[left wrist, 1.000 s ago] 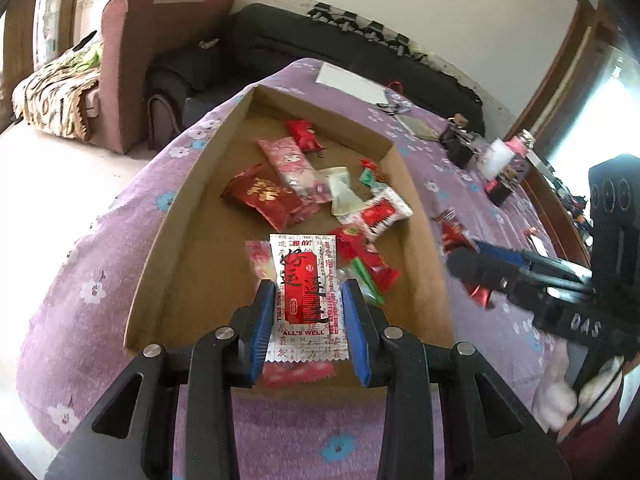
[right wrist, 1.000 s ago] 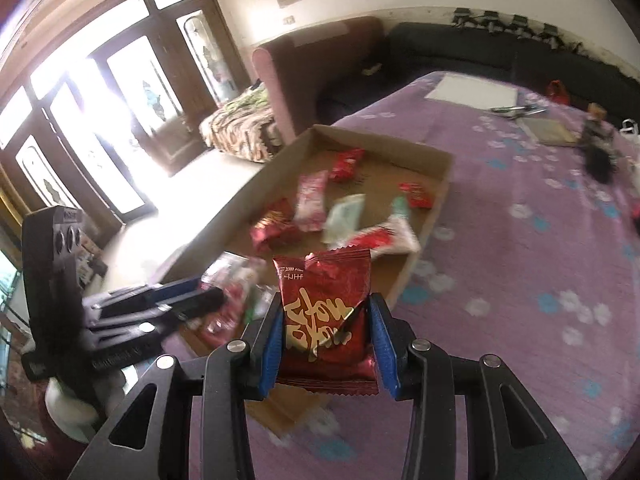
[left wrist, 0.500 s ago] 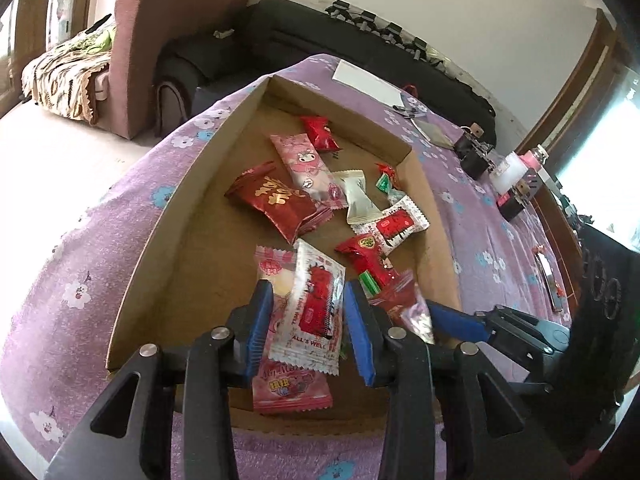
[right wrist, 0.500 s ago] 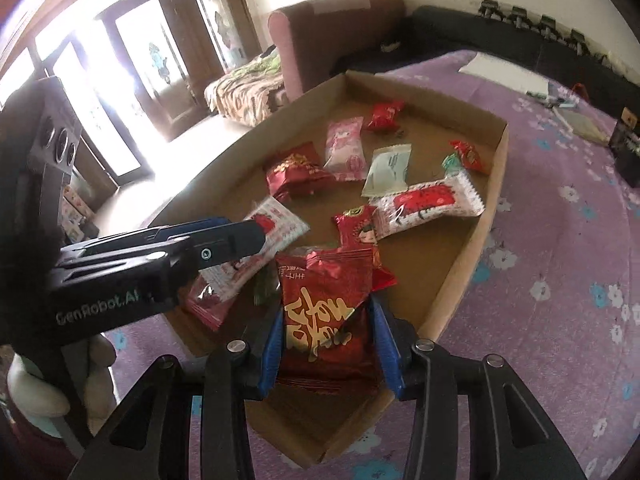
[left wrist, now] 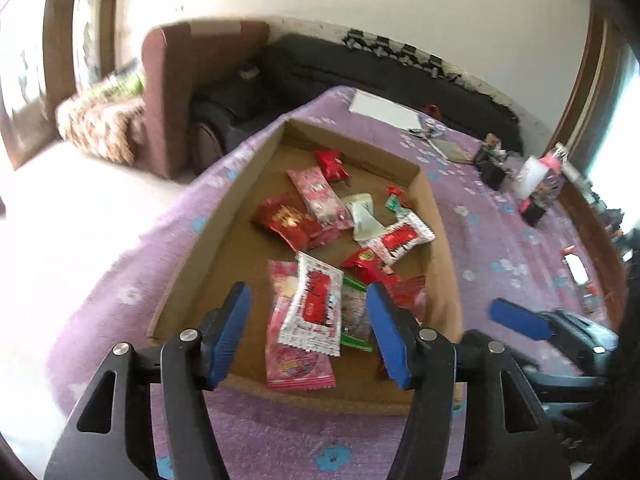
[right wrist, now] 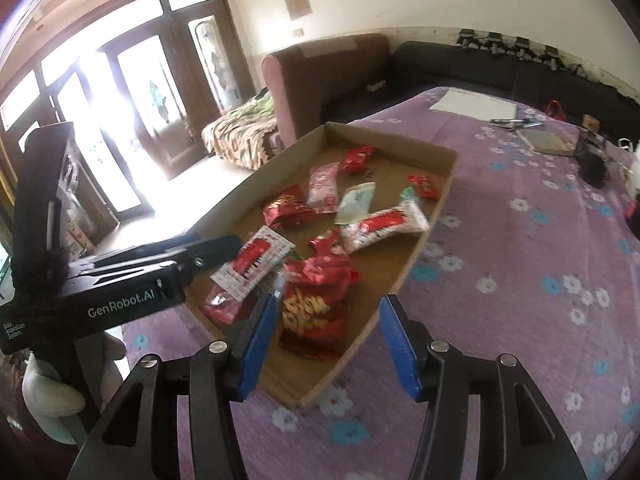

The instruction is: Organize snacks

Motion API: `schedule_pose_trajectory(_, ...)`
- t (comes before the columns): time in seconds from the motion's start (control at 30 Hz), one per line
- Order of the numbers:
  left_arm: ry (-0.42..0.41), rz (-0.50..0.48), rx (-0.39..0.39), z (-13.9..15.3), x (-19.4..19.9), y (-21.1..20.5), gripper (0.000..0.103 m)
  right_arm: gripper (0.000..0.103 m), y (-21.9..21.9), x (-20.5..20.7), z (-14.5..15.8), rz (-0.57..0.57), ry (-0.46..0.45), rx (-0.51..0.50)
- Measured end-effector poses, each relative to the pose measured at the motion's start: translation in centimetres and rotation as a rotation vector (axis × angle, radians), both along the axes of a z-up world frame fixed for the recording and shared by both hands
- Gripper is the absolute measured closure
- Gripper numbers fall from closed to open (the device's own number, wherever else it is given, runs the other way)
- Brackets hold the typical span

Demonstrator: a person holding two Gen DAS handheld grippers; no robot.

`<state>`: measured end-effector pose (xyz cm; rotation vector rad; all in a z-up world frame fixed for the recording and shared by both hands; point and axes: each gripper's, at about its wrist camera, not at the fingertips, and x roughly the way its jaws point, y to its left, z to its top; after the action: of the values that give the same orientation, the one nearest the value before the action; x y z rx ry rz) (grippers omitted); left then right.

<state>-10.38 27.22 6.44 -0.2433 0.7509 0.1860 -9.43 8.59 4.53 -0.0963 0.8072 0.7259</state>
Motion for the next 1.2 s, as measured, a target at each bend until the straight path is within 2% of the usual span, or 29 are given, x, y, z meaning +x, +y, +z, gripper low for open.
schedule_pose_trajectory(0.07, -0.030, 0.012, 0.055, 0.6, -0.7, -0.9, 0.039, 0.048, -1.3, -0.5, 0.2, -0.027, -0.013, 0.008)
schedule_pose_trajectory(0.13, -0.067, 0.031, 0.094, 1.2, -1.4, -1.7, 0.021, 0.045, -2.5, -1.0, 0.2, -0.051, -0.019, 0.015)
schedule_pose_trajectory(0.17, -0.092, 0.044, 0.120, 1.6, -1.8, -2.2, 0.021, 0.044, -3.3, -1.1, 0.3, -0.069, -0.023, 0.018)
schedule_pose_trajectory(0.3, -0.128, 0.049, 0.203, 2.7, -2.5, -4.2, 0.021, 0.041, -6.0, -1.6, 0.1, -0.130, -0.032, 0.028)
schedule_pose_trajectory(0.5, -0.102, 0.012, 0.262, 2.9, -2.3, -7.2, 0.021, 0.041, -9.1, -2.1, -0.4, -0.187, -0.014, 0.062)
schedule_pose_trajectory(0.93, -0.049, -0.037, 0.293, 2.2, -2.4, -10.4, 0.021, 0.039, -11.6, -3.5, -0.7, -0.213, -0.012, 0.092)
schedule_pose_trajectory(1.1, -0.070, -0.027, 0.307, 2.5, -2.9, -10.8, 0.021, 0.038, -11.8, -3.7, -0.8, -0.214, -0.013, 0.090)
schedule_pose_trajectory(1.2, -0.122, 0.010, 0.341, 3.0, -3.8, -11.0, 0.021, 0.038, -11.8, -3.9, -0.8, -0.215, -0.020, 0.085)
